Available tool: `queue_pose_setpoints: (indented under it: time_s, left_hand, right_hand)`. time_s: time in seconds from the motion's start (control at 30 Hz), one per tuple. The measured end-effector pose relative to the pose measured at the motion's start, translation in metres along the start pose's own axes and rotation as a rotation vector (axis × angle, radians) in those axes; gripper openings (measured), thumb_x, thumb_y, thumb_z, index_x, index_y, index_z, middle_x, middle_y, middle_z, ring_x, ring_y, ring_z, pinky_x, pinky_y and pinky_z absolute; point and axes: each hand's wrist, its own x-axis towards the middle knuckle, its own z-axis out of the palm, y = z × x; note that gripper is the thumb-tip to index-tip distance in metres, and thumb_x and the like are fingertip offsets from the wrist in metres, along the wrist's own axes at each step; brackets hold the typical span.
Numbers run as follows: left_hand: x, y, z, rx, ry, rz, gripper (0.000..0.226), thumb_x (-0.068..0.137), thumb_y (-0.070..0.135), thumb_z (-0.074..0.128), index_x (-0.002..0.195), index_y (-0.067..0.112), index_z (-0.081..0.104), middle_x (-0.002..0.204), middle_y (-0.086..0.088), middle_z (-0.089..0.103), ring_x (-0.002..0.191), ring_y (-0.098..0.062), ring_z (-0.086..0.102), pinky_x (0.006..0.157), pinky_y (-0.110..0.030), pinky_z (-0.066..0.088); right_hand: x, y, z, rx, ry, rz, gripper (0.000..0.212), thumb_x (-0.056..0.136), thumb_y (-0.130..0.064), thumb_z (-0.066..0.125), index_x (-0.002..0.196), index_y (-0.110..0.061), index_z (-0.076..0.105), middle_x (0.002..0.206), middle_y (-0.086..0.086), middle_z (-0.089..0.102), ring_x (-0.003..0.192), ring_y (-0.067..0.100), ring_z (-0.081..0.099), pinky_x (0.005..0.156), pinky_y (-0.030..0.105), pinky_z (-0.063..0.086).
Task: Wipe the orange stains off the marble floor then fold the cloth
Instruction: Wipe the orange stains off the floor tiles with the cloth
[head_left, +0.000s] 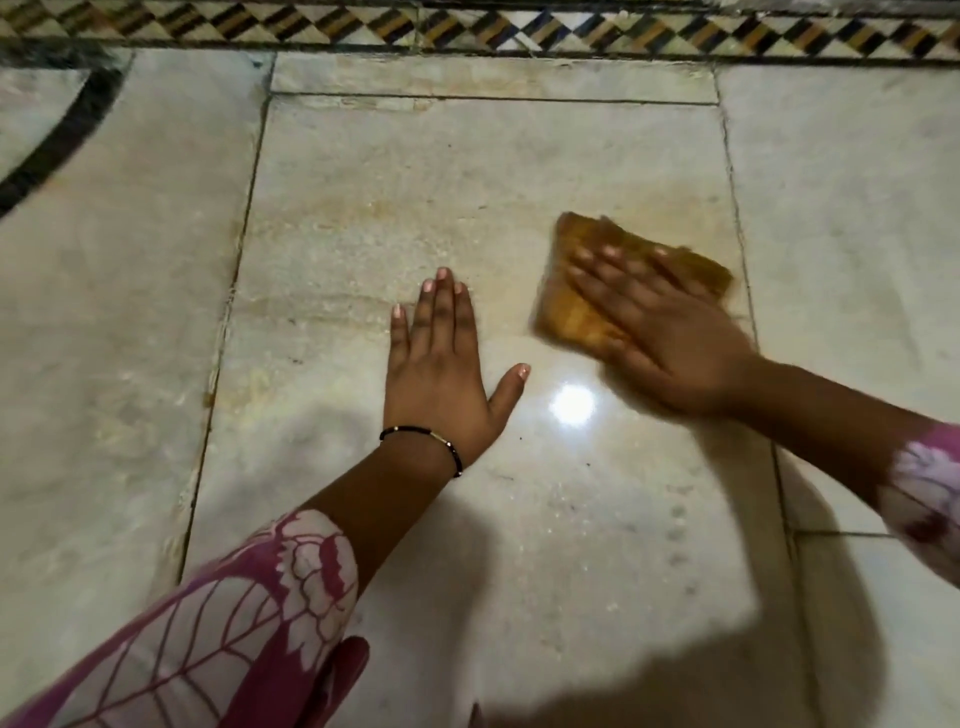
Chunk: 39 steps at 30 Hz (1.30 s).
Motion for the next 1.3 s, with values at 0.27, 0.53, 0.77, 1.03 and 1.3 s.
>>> queue_pose_setpoints:
  time_s: [0.27, 0.53, 0.77, 1.03, 1.3]
  left_hand:
    - [-0.001, 0.001, -0.001, -0.023, 0.021, -0.01, 0.09, 0.087, 0.067, 0.013, 0.15, 0.004, 0.002, 0.158, -0.014, -0.001, 0.146, -0.026, -0.002, 0.118, -0.044, -0.002]
    - [-0.003, -0.001, -0.001, -0.049, 0.042, 0.012, 0.085, 0.089, 0.063, 0.009, 0.149, 0.002, 0.01, 0.158, -0.015, 0.008, 0.146, -0.025, 0.006, 0.118, -0.044, 0.001]
    - [-0.004, 0.0, -0.001, -0.015, -0.005, 0.005, 0.094, 0.084, 0.072, -0.001, 0.149, 0.004, -0.004, 0.158, -0.012, -0.008, 0.146, -0.024, -0.007, 0.118, -0.044, -0.004]
    - [-0.004, 0.001, -0.001, 0.002, -0.016, 0.009, 0.093, 0.085, 0.07, 0.003, 0.15, 0.004, -0.001, 0.159, -0.013, -0.003, 0.146, -0.025, -0.003, 0.118, -0.044, -0.002]
    - [-0.001, 0.0, 0.001, 0.013, 0.008, 0.008, 0.093, 0.086, 0.07, 0.009, 0.15, 0.002, 0.004, 0.158, -0.015, 0.001, 0.146, -0.026, 0.002, 0.118, -0.047, 0.003]
  right_hand:
    - [0.092, 0.058, -0.025, 0.037, 0.018, 0.417, 0.068, 0.088, -0.051, 0.011, 0.152, -0.029, 0.009, 0.161, 0.005, 0.007, 0.147, 0.023, 0.005, 0.116, 0.044, 0.001]
    - [0.051, -0.045, 0.0, 0.003, -0.031, 0.128, 0.062, 0.093, -0.054, 0.007, 0.152, -0.035, 0.001, 0.161, -0.002, 0.001, 0.147, 0.018, -0.001, 0.116, 0.048, -0.006]
    - [-0.018, 0.069, -0.012, 0.027, -0.063, 0.668, 0.071, 0.085, -0.068, 0.01, 0.149, -0.043, -0.003, 0.159, -0.009, -0.009, 0.146, 0.015, -0.01, 0.108, 0.065, -0.009]
    - [0.068, 0.001, -0.01, 0.058, -0.039, 0.458, 0.063, 0.094, -0.06, 0.007, 0.151, -0.036, -0.003, 0.161, -0.001, -0.006, 0.147, 0.025, -0.009, 0.107, 0.065, -0.013]
    - [-0.074, 0.023, 0.002, 0.056, 0.041, 0.496, 0.06, 0.09, -0.062, 0.022, 0.148, -0.049, 0.012, 0.16, -0.011, 0.008, 0.147, 0.013, 0.002, 0.114, 0.057, 0.002]
